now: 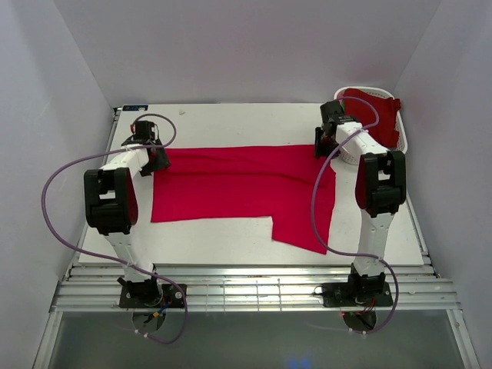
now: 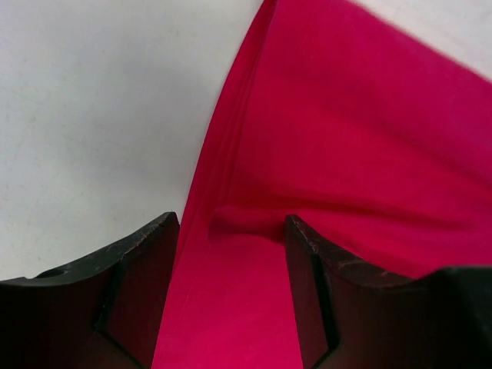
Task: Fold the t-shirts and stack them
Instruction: Fold the flattened tshirt in 1/3 of the way
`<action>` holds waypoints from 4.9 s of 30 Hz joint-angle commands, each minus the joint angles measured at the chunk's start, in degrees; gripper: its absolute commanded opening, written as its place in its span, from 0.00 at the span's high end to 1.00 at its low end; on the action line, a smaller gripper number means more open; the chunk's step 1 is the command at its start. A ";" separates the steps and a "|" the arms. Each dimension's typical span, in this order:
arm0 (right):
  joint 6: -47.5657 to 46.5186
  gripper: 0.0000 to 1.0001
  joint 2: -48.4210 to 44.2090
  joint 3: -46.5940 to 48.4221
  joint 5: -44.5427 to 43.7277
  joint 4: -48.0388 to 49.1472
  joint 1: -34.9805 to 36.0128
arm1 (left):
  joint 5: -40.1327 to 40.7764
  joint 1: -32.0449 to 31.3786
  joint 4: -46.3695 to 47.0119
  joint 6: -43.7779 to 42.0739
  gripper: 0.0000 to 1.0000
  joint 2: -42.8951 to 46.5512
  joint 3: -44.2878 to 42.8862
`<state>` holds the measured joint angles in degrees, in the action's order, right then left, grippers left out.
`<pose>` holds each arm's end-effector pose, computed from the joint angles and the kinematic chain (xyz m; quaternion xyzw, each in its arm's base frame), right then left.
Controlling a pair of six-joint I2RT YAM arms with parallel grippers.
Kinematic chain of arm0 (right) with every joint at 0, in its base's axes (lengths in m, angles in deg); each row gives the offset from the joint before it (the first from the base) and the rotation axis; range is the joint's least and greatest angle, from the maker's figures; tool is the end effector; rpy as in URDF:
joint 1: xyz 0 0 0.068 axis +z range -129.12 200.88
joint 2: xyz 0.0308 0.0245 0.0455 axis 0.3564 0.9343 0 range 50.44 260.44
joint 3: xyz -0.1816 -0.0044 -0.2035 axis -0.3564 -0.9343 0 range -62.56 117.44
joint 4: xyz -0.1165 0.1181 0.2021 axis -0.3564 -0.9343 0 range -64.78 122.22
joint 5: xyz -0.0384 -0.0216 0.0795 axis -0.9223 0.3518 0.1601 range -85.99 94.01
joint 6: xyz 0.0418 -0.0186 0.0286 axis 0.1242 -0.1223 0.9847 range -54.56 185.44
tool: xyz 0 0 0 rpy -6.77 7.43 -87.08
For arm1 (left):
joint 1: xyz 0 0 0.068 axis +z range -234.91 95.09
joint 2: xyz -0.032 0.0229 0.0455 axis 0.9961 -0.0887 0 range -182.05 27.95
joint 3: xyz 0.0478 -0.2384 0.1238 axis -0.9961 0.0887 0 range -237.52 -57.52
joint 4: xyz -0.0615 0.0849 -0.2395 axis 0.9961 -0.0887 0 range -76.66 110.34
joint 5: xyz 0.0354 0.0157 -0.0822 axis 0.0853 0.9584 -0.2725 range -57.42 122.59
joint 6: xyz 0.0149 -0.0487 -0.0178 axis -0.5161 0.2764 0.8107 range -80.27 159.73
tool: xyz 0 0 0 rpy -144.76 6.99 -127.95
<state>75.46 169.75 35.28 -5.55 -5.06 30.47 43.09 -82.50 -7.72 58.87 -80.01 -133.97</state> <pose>0.4505 0.0701 0.2166 0.0261 0.9596 -0.0333 0.2783 0.3961 0.0232 0.1937 -0.2032 0.9395 0.0493 0.2714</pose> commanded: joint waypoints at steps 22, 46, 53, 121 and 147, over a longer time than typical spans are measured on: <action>0.35 0.57 4.26 -3.62 -2.83 -0.52 -0.79 | -1.45 -0.22 -0.42 2.04 0.56 4.16 5.77; -0.70 0.91 -3.99 -6.87 -4.24 -1.31 -1.06 | 3.91 -0.22 -4.11 3.19 0.57 9.17 5.43; -0.70 0.91 -10.84 -14.43 -1.69 -0.78 -0.97 | 2.16 -0.22 -5.78 3.54 0.56 8.30 -0.54; -2.37 0.92 -17.44 -18.57 -7.84 -7.37 0.00 | -0.57 -4.00 -2.71 6.97 0.76 -12.98 -11.01; -2.11 0.85 -9.62 -13.38 -3.09 -5.09 0.00 | -2.42 -4.00 -2.71 5.91 0.76 -11.74 -10.39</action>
<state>73.91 160.70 19.17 -7.67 -10.74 30.44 41.14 -86.69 -8.15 65.60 -93.21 -146.07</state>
